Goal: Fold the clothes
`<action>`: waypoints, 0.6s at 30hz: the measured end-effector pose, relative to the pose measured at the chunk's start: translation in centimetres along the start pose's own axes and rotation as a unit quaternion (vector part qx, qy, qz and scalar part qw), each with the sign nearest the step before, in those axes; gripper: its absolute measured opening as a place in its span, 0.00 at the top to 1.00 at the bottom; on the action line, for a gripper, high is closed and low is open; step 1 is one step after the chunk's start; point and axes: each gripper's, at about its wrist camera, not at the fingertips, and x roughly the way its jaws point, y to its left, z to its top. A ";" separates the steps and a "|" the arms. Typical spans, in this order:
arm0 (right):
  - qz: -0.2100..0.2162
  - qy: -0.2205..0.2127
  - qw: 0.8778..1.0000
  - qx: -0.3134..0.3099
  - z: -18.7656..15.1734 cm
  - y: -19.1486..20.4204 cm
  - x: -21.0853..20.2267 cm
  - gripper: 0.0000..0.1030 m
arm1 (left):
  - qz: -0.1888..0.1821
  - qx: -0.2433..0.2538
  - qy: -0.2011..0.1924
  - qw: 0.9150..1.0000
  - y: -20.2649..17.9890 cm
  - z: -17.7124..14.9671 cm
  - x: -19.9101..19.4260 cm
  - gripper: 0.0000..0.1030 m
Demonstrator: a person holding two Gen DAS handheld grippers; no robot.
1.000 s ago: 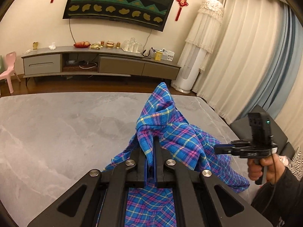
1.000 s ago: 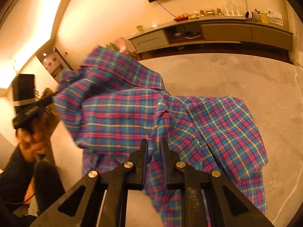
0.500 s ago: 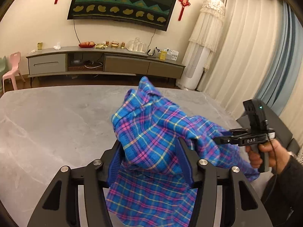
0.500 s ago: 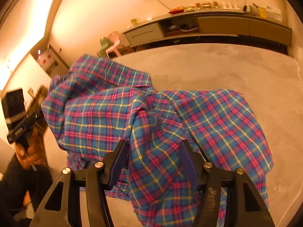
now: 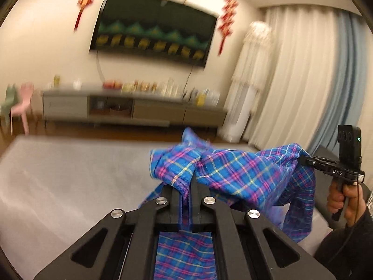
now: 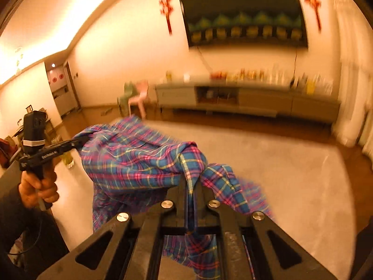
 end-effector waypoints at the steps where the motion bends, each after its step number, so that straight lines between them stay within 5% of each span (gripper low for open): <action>1: 0.001 -0.021 1.000 -0.005 1.1 0.7 -1.8 0.97 | -0.001 0.005 -0.012 1.000 -0.3 1.2 -0.9 0.99; 7: -0.010 -0.154 0.987 -0.052 9.7 4.0 -12.7 0.97 | 0.000 0.057 -0.086 0.995 -3.4 10.4 -5.8 0.99; 11: -0.010 -0.203 0.976 -0.079 15.3 5.6 -16.9 0.97 | 0.010 0.093 -0.122 0.988 -5.4 16.3 -7.8 0.99; 15: -0.008 -0.224 0.970 -0.093 19.6 5.9 -18.7 0.97 | 0.030 0.119 -0.131 0.984 -5.9 21.1 -7.2 0.99; 18: -0.024 -0.193 0.977 -0.084 22.3 4.4 -15.5 0.97 | 0.062 0.107 -0.084 0.989 -3.5 22.1 -1.6 0.99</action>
